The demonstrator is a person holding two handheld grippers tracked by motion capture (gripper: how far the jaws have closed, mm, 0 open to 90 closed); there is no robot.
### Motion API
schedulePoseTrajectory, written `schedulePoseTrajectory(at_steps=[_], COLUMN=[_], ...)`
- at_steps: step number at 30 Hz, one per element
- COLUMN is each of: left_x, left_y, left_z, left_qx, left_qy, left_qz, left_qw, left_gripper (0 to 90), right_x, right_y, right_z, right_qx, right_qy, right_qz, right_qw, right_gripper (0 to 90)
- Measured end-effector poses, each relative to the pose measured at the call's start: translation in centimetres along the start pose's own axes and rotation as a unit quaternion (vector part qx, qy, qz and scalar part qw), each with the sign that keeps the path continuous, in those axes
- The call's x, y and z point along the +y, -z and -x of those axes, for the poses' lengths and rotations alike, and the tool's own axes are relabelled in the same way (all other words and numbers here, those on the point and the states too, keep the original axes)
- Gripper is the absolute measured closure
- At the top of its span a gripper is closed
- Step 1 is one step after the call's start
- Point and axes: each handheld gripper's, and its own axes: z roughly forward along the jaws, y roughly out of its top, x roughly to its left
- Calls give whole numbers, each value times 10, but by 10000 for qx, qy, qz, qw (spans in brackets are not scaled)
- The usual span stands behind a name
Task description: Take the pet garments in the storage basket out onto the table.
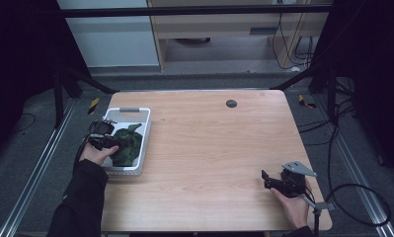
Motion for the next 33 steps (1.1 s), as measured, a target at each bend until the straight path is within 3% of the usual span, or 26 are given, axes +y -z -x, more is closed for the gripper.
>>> schedulePoseTrajectory(at_steps=[6,16,24,33], left_x=[-1,0,2,7], left_y=[1,3,26,69], left_z=[-1,2,1,2], left_qx=[2,8,39,45], left_qy=[74,4,49,-42], left_qz=[-91,-91,273,830], left_qw=[9999,10000,9996,9965], left_gripper=[617,691,701,703], right_x=[0,0,0,0], right_y=[0,0,0,0], right_z=[0,0,0,0], right_qx=[-3,1,2,-8], right_qy=[8,12,9,26], right_qz=[3,14,26,26], right_qw=[10000,10000,10000,10000], right_gripper=[109,110,111,112])
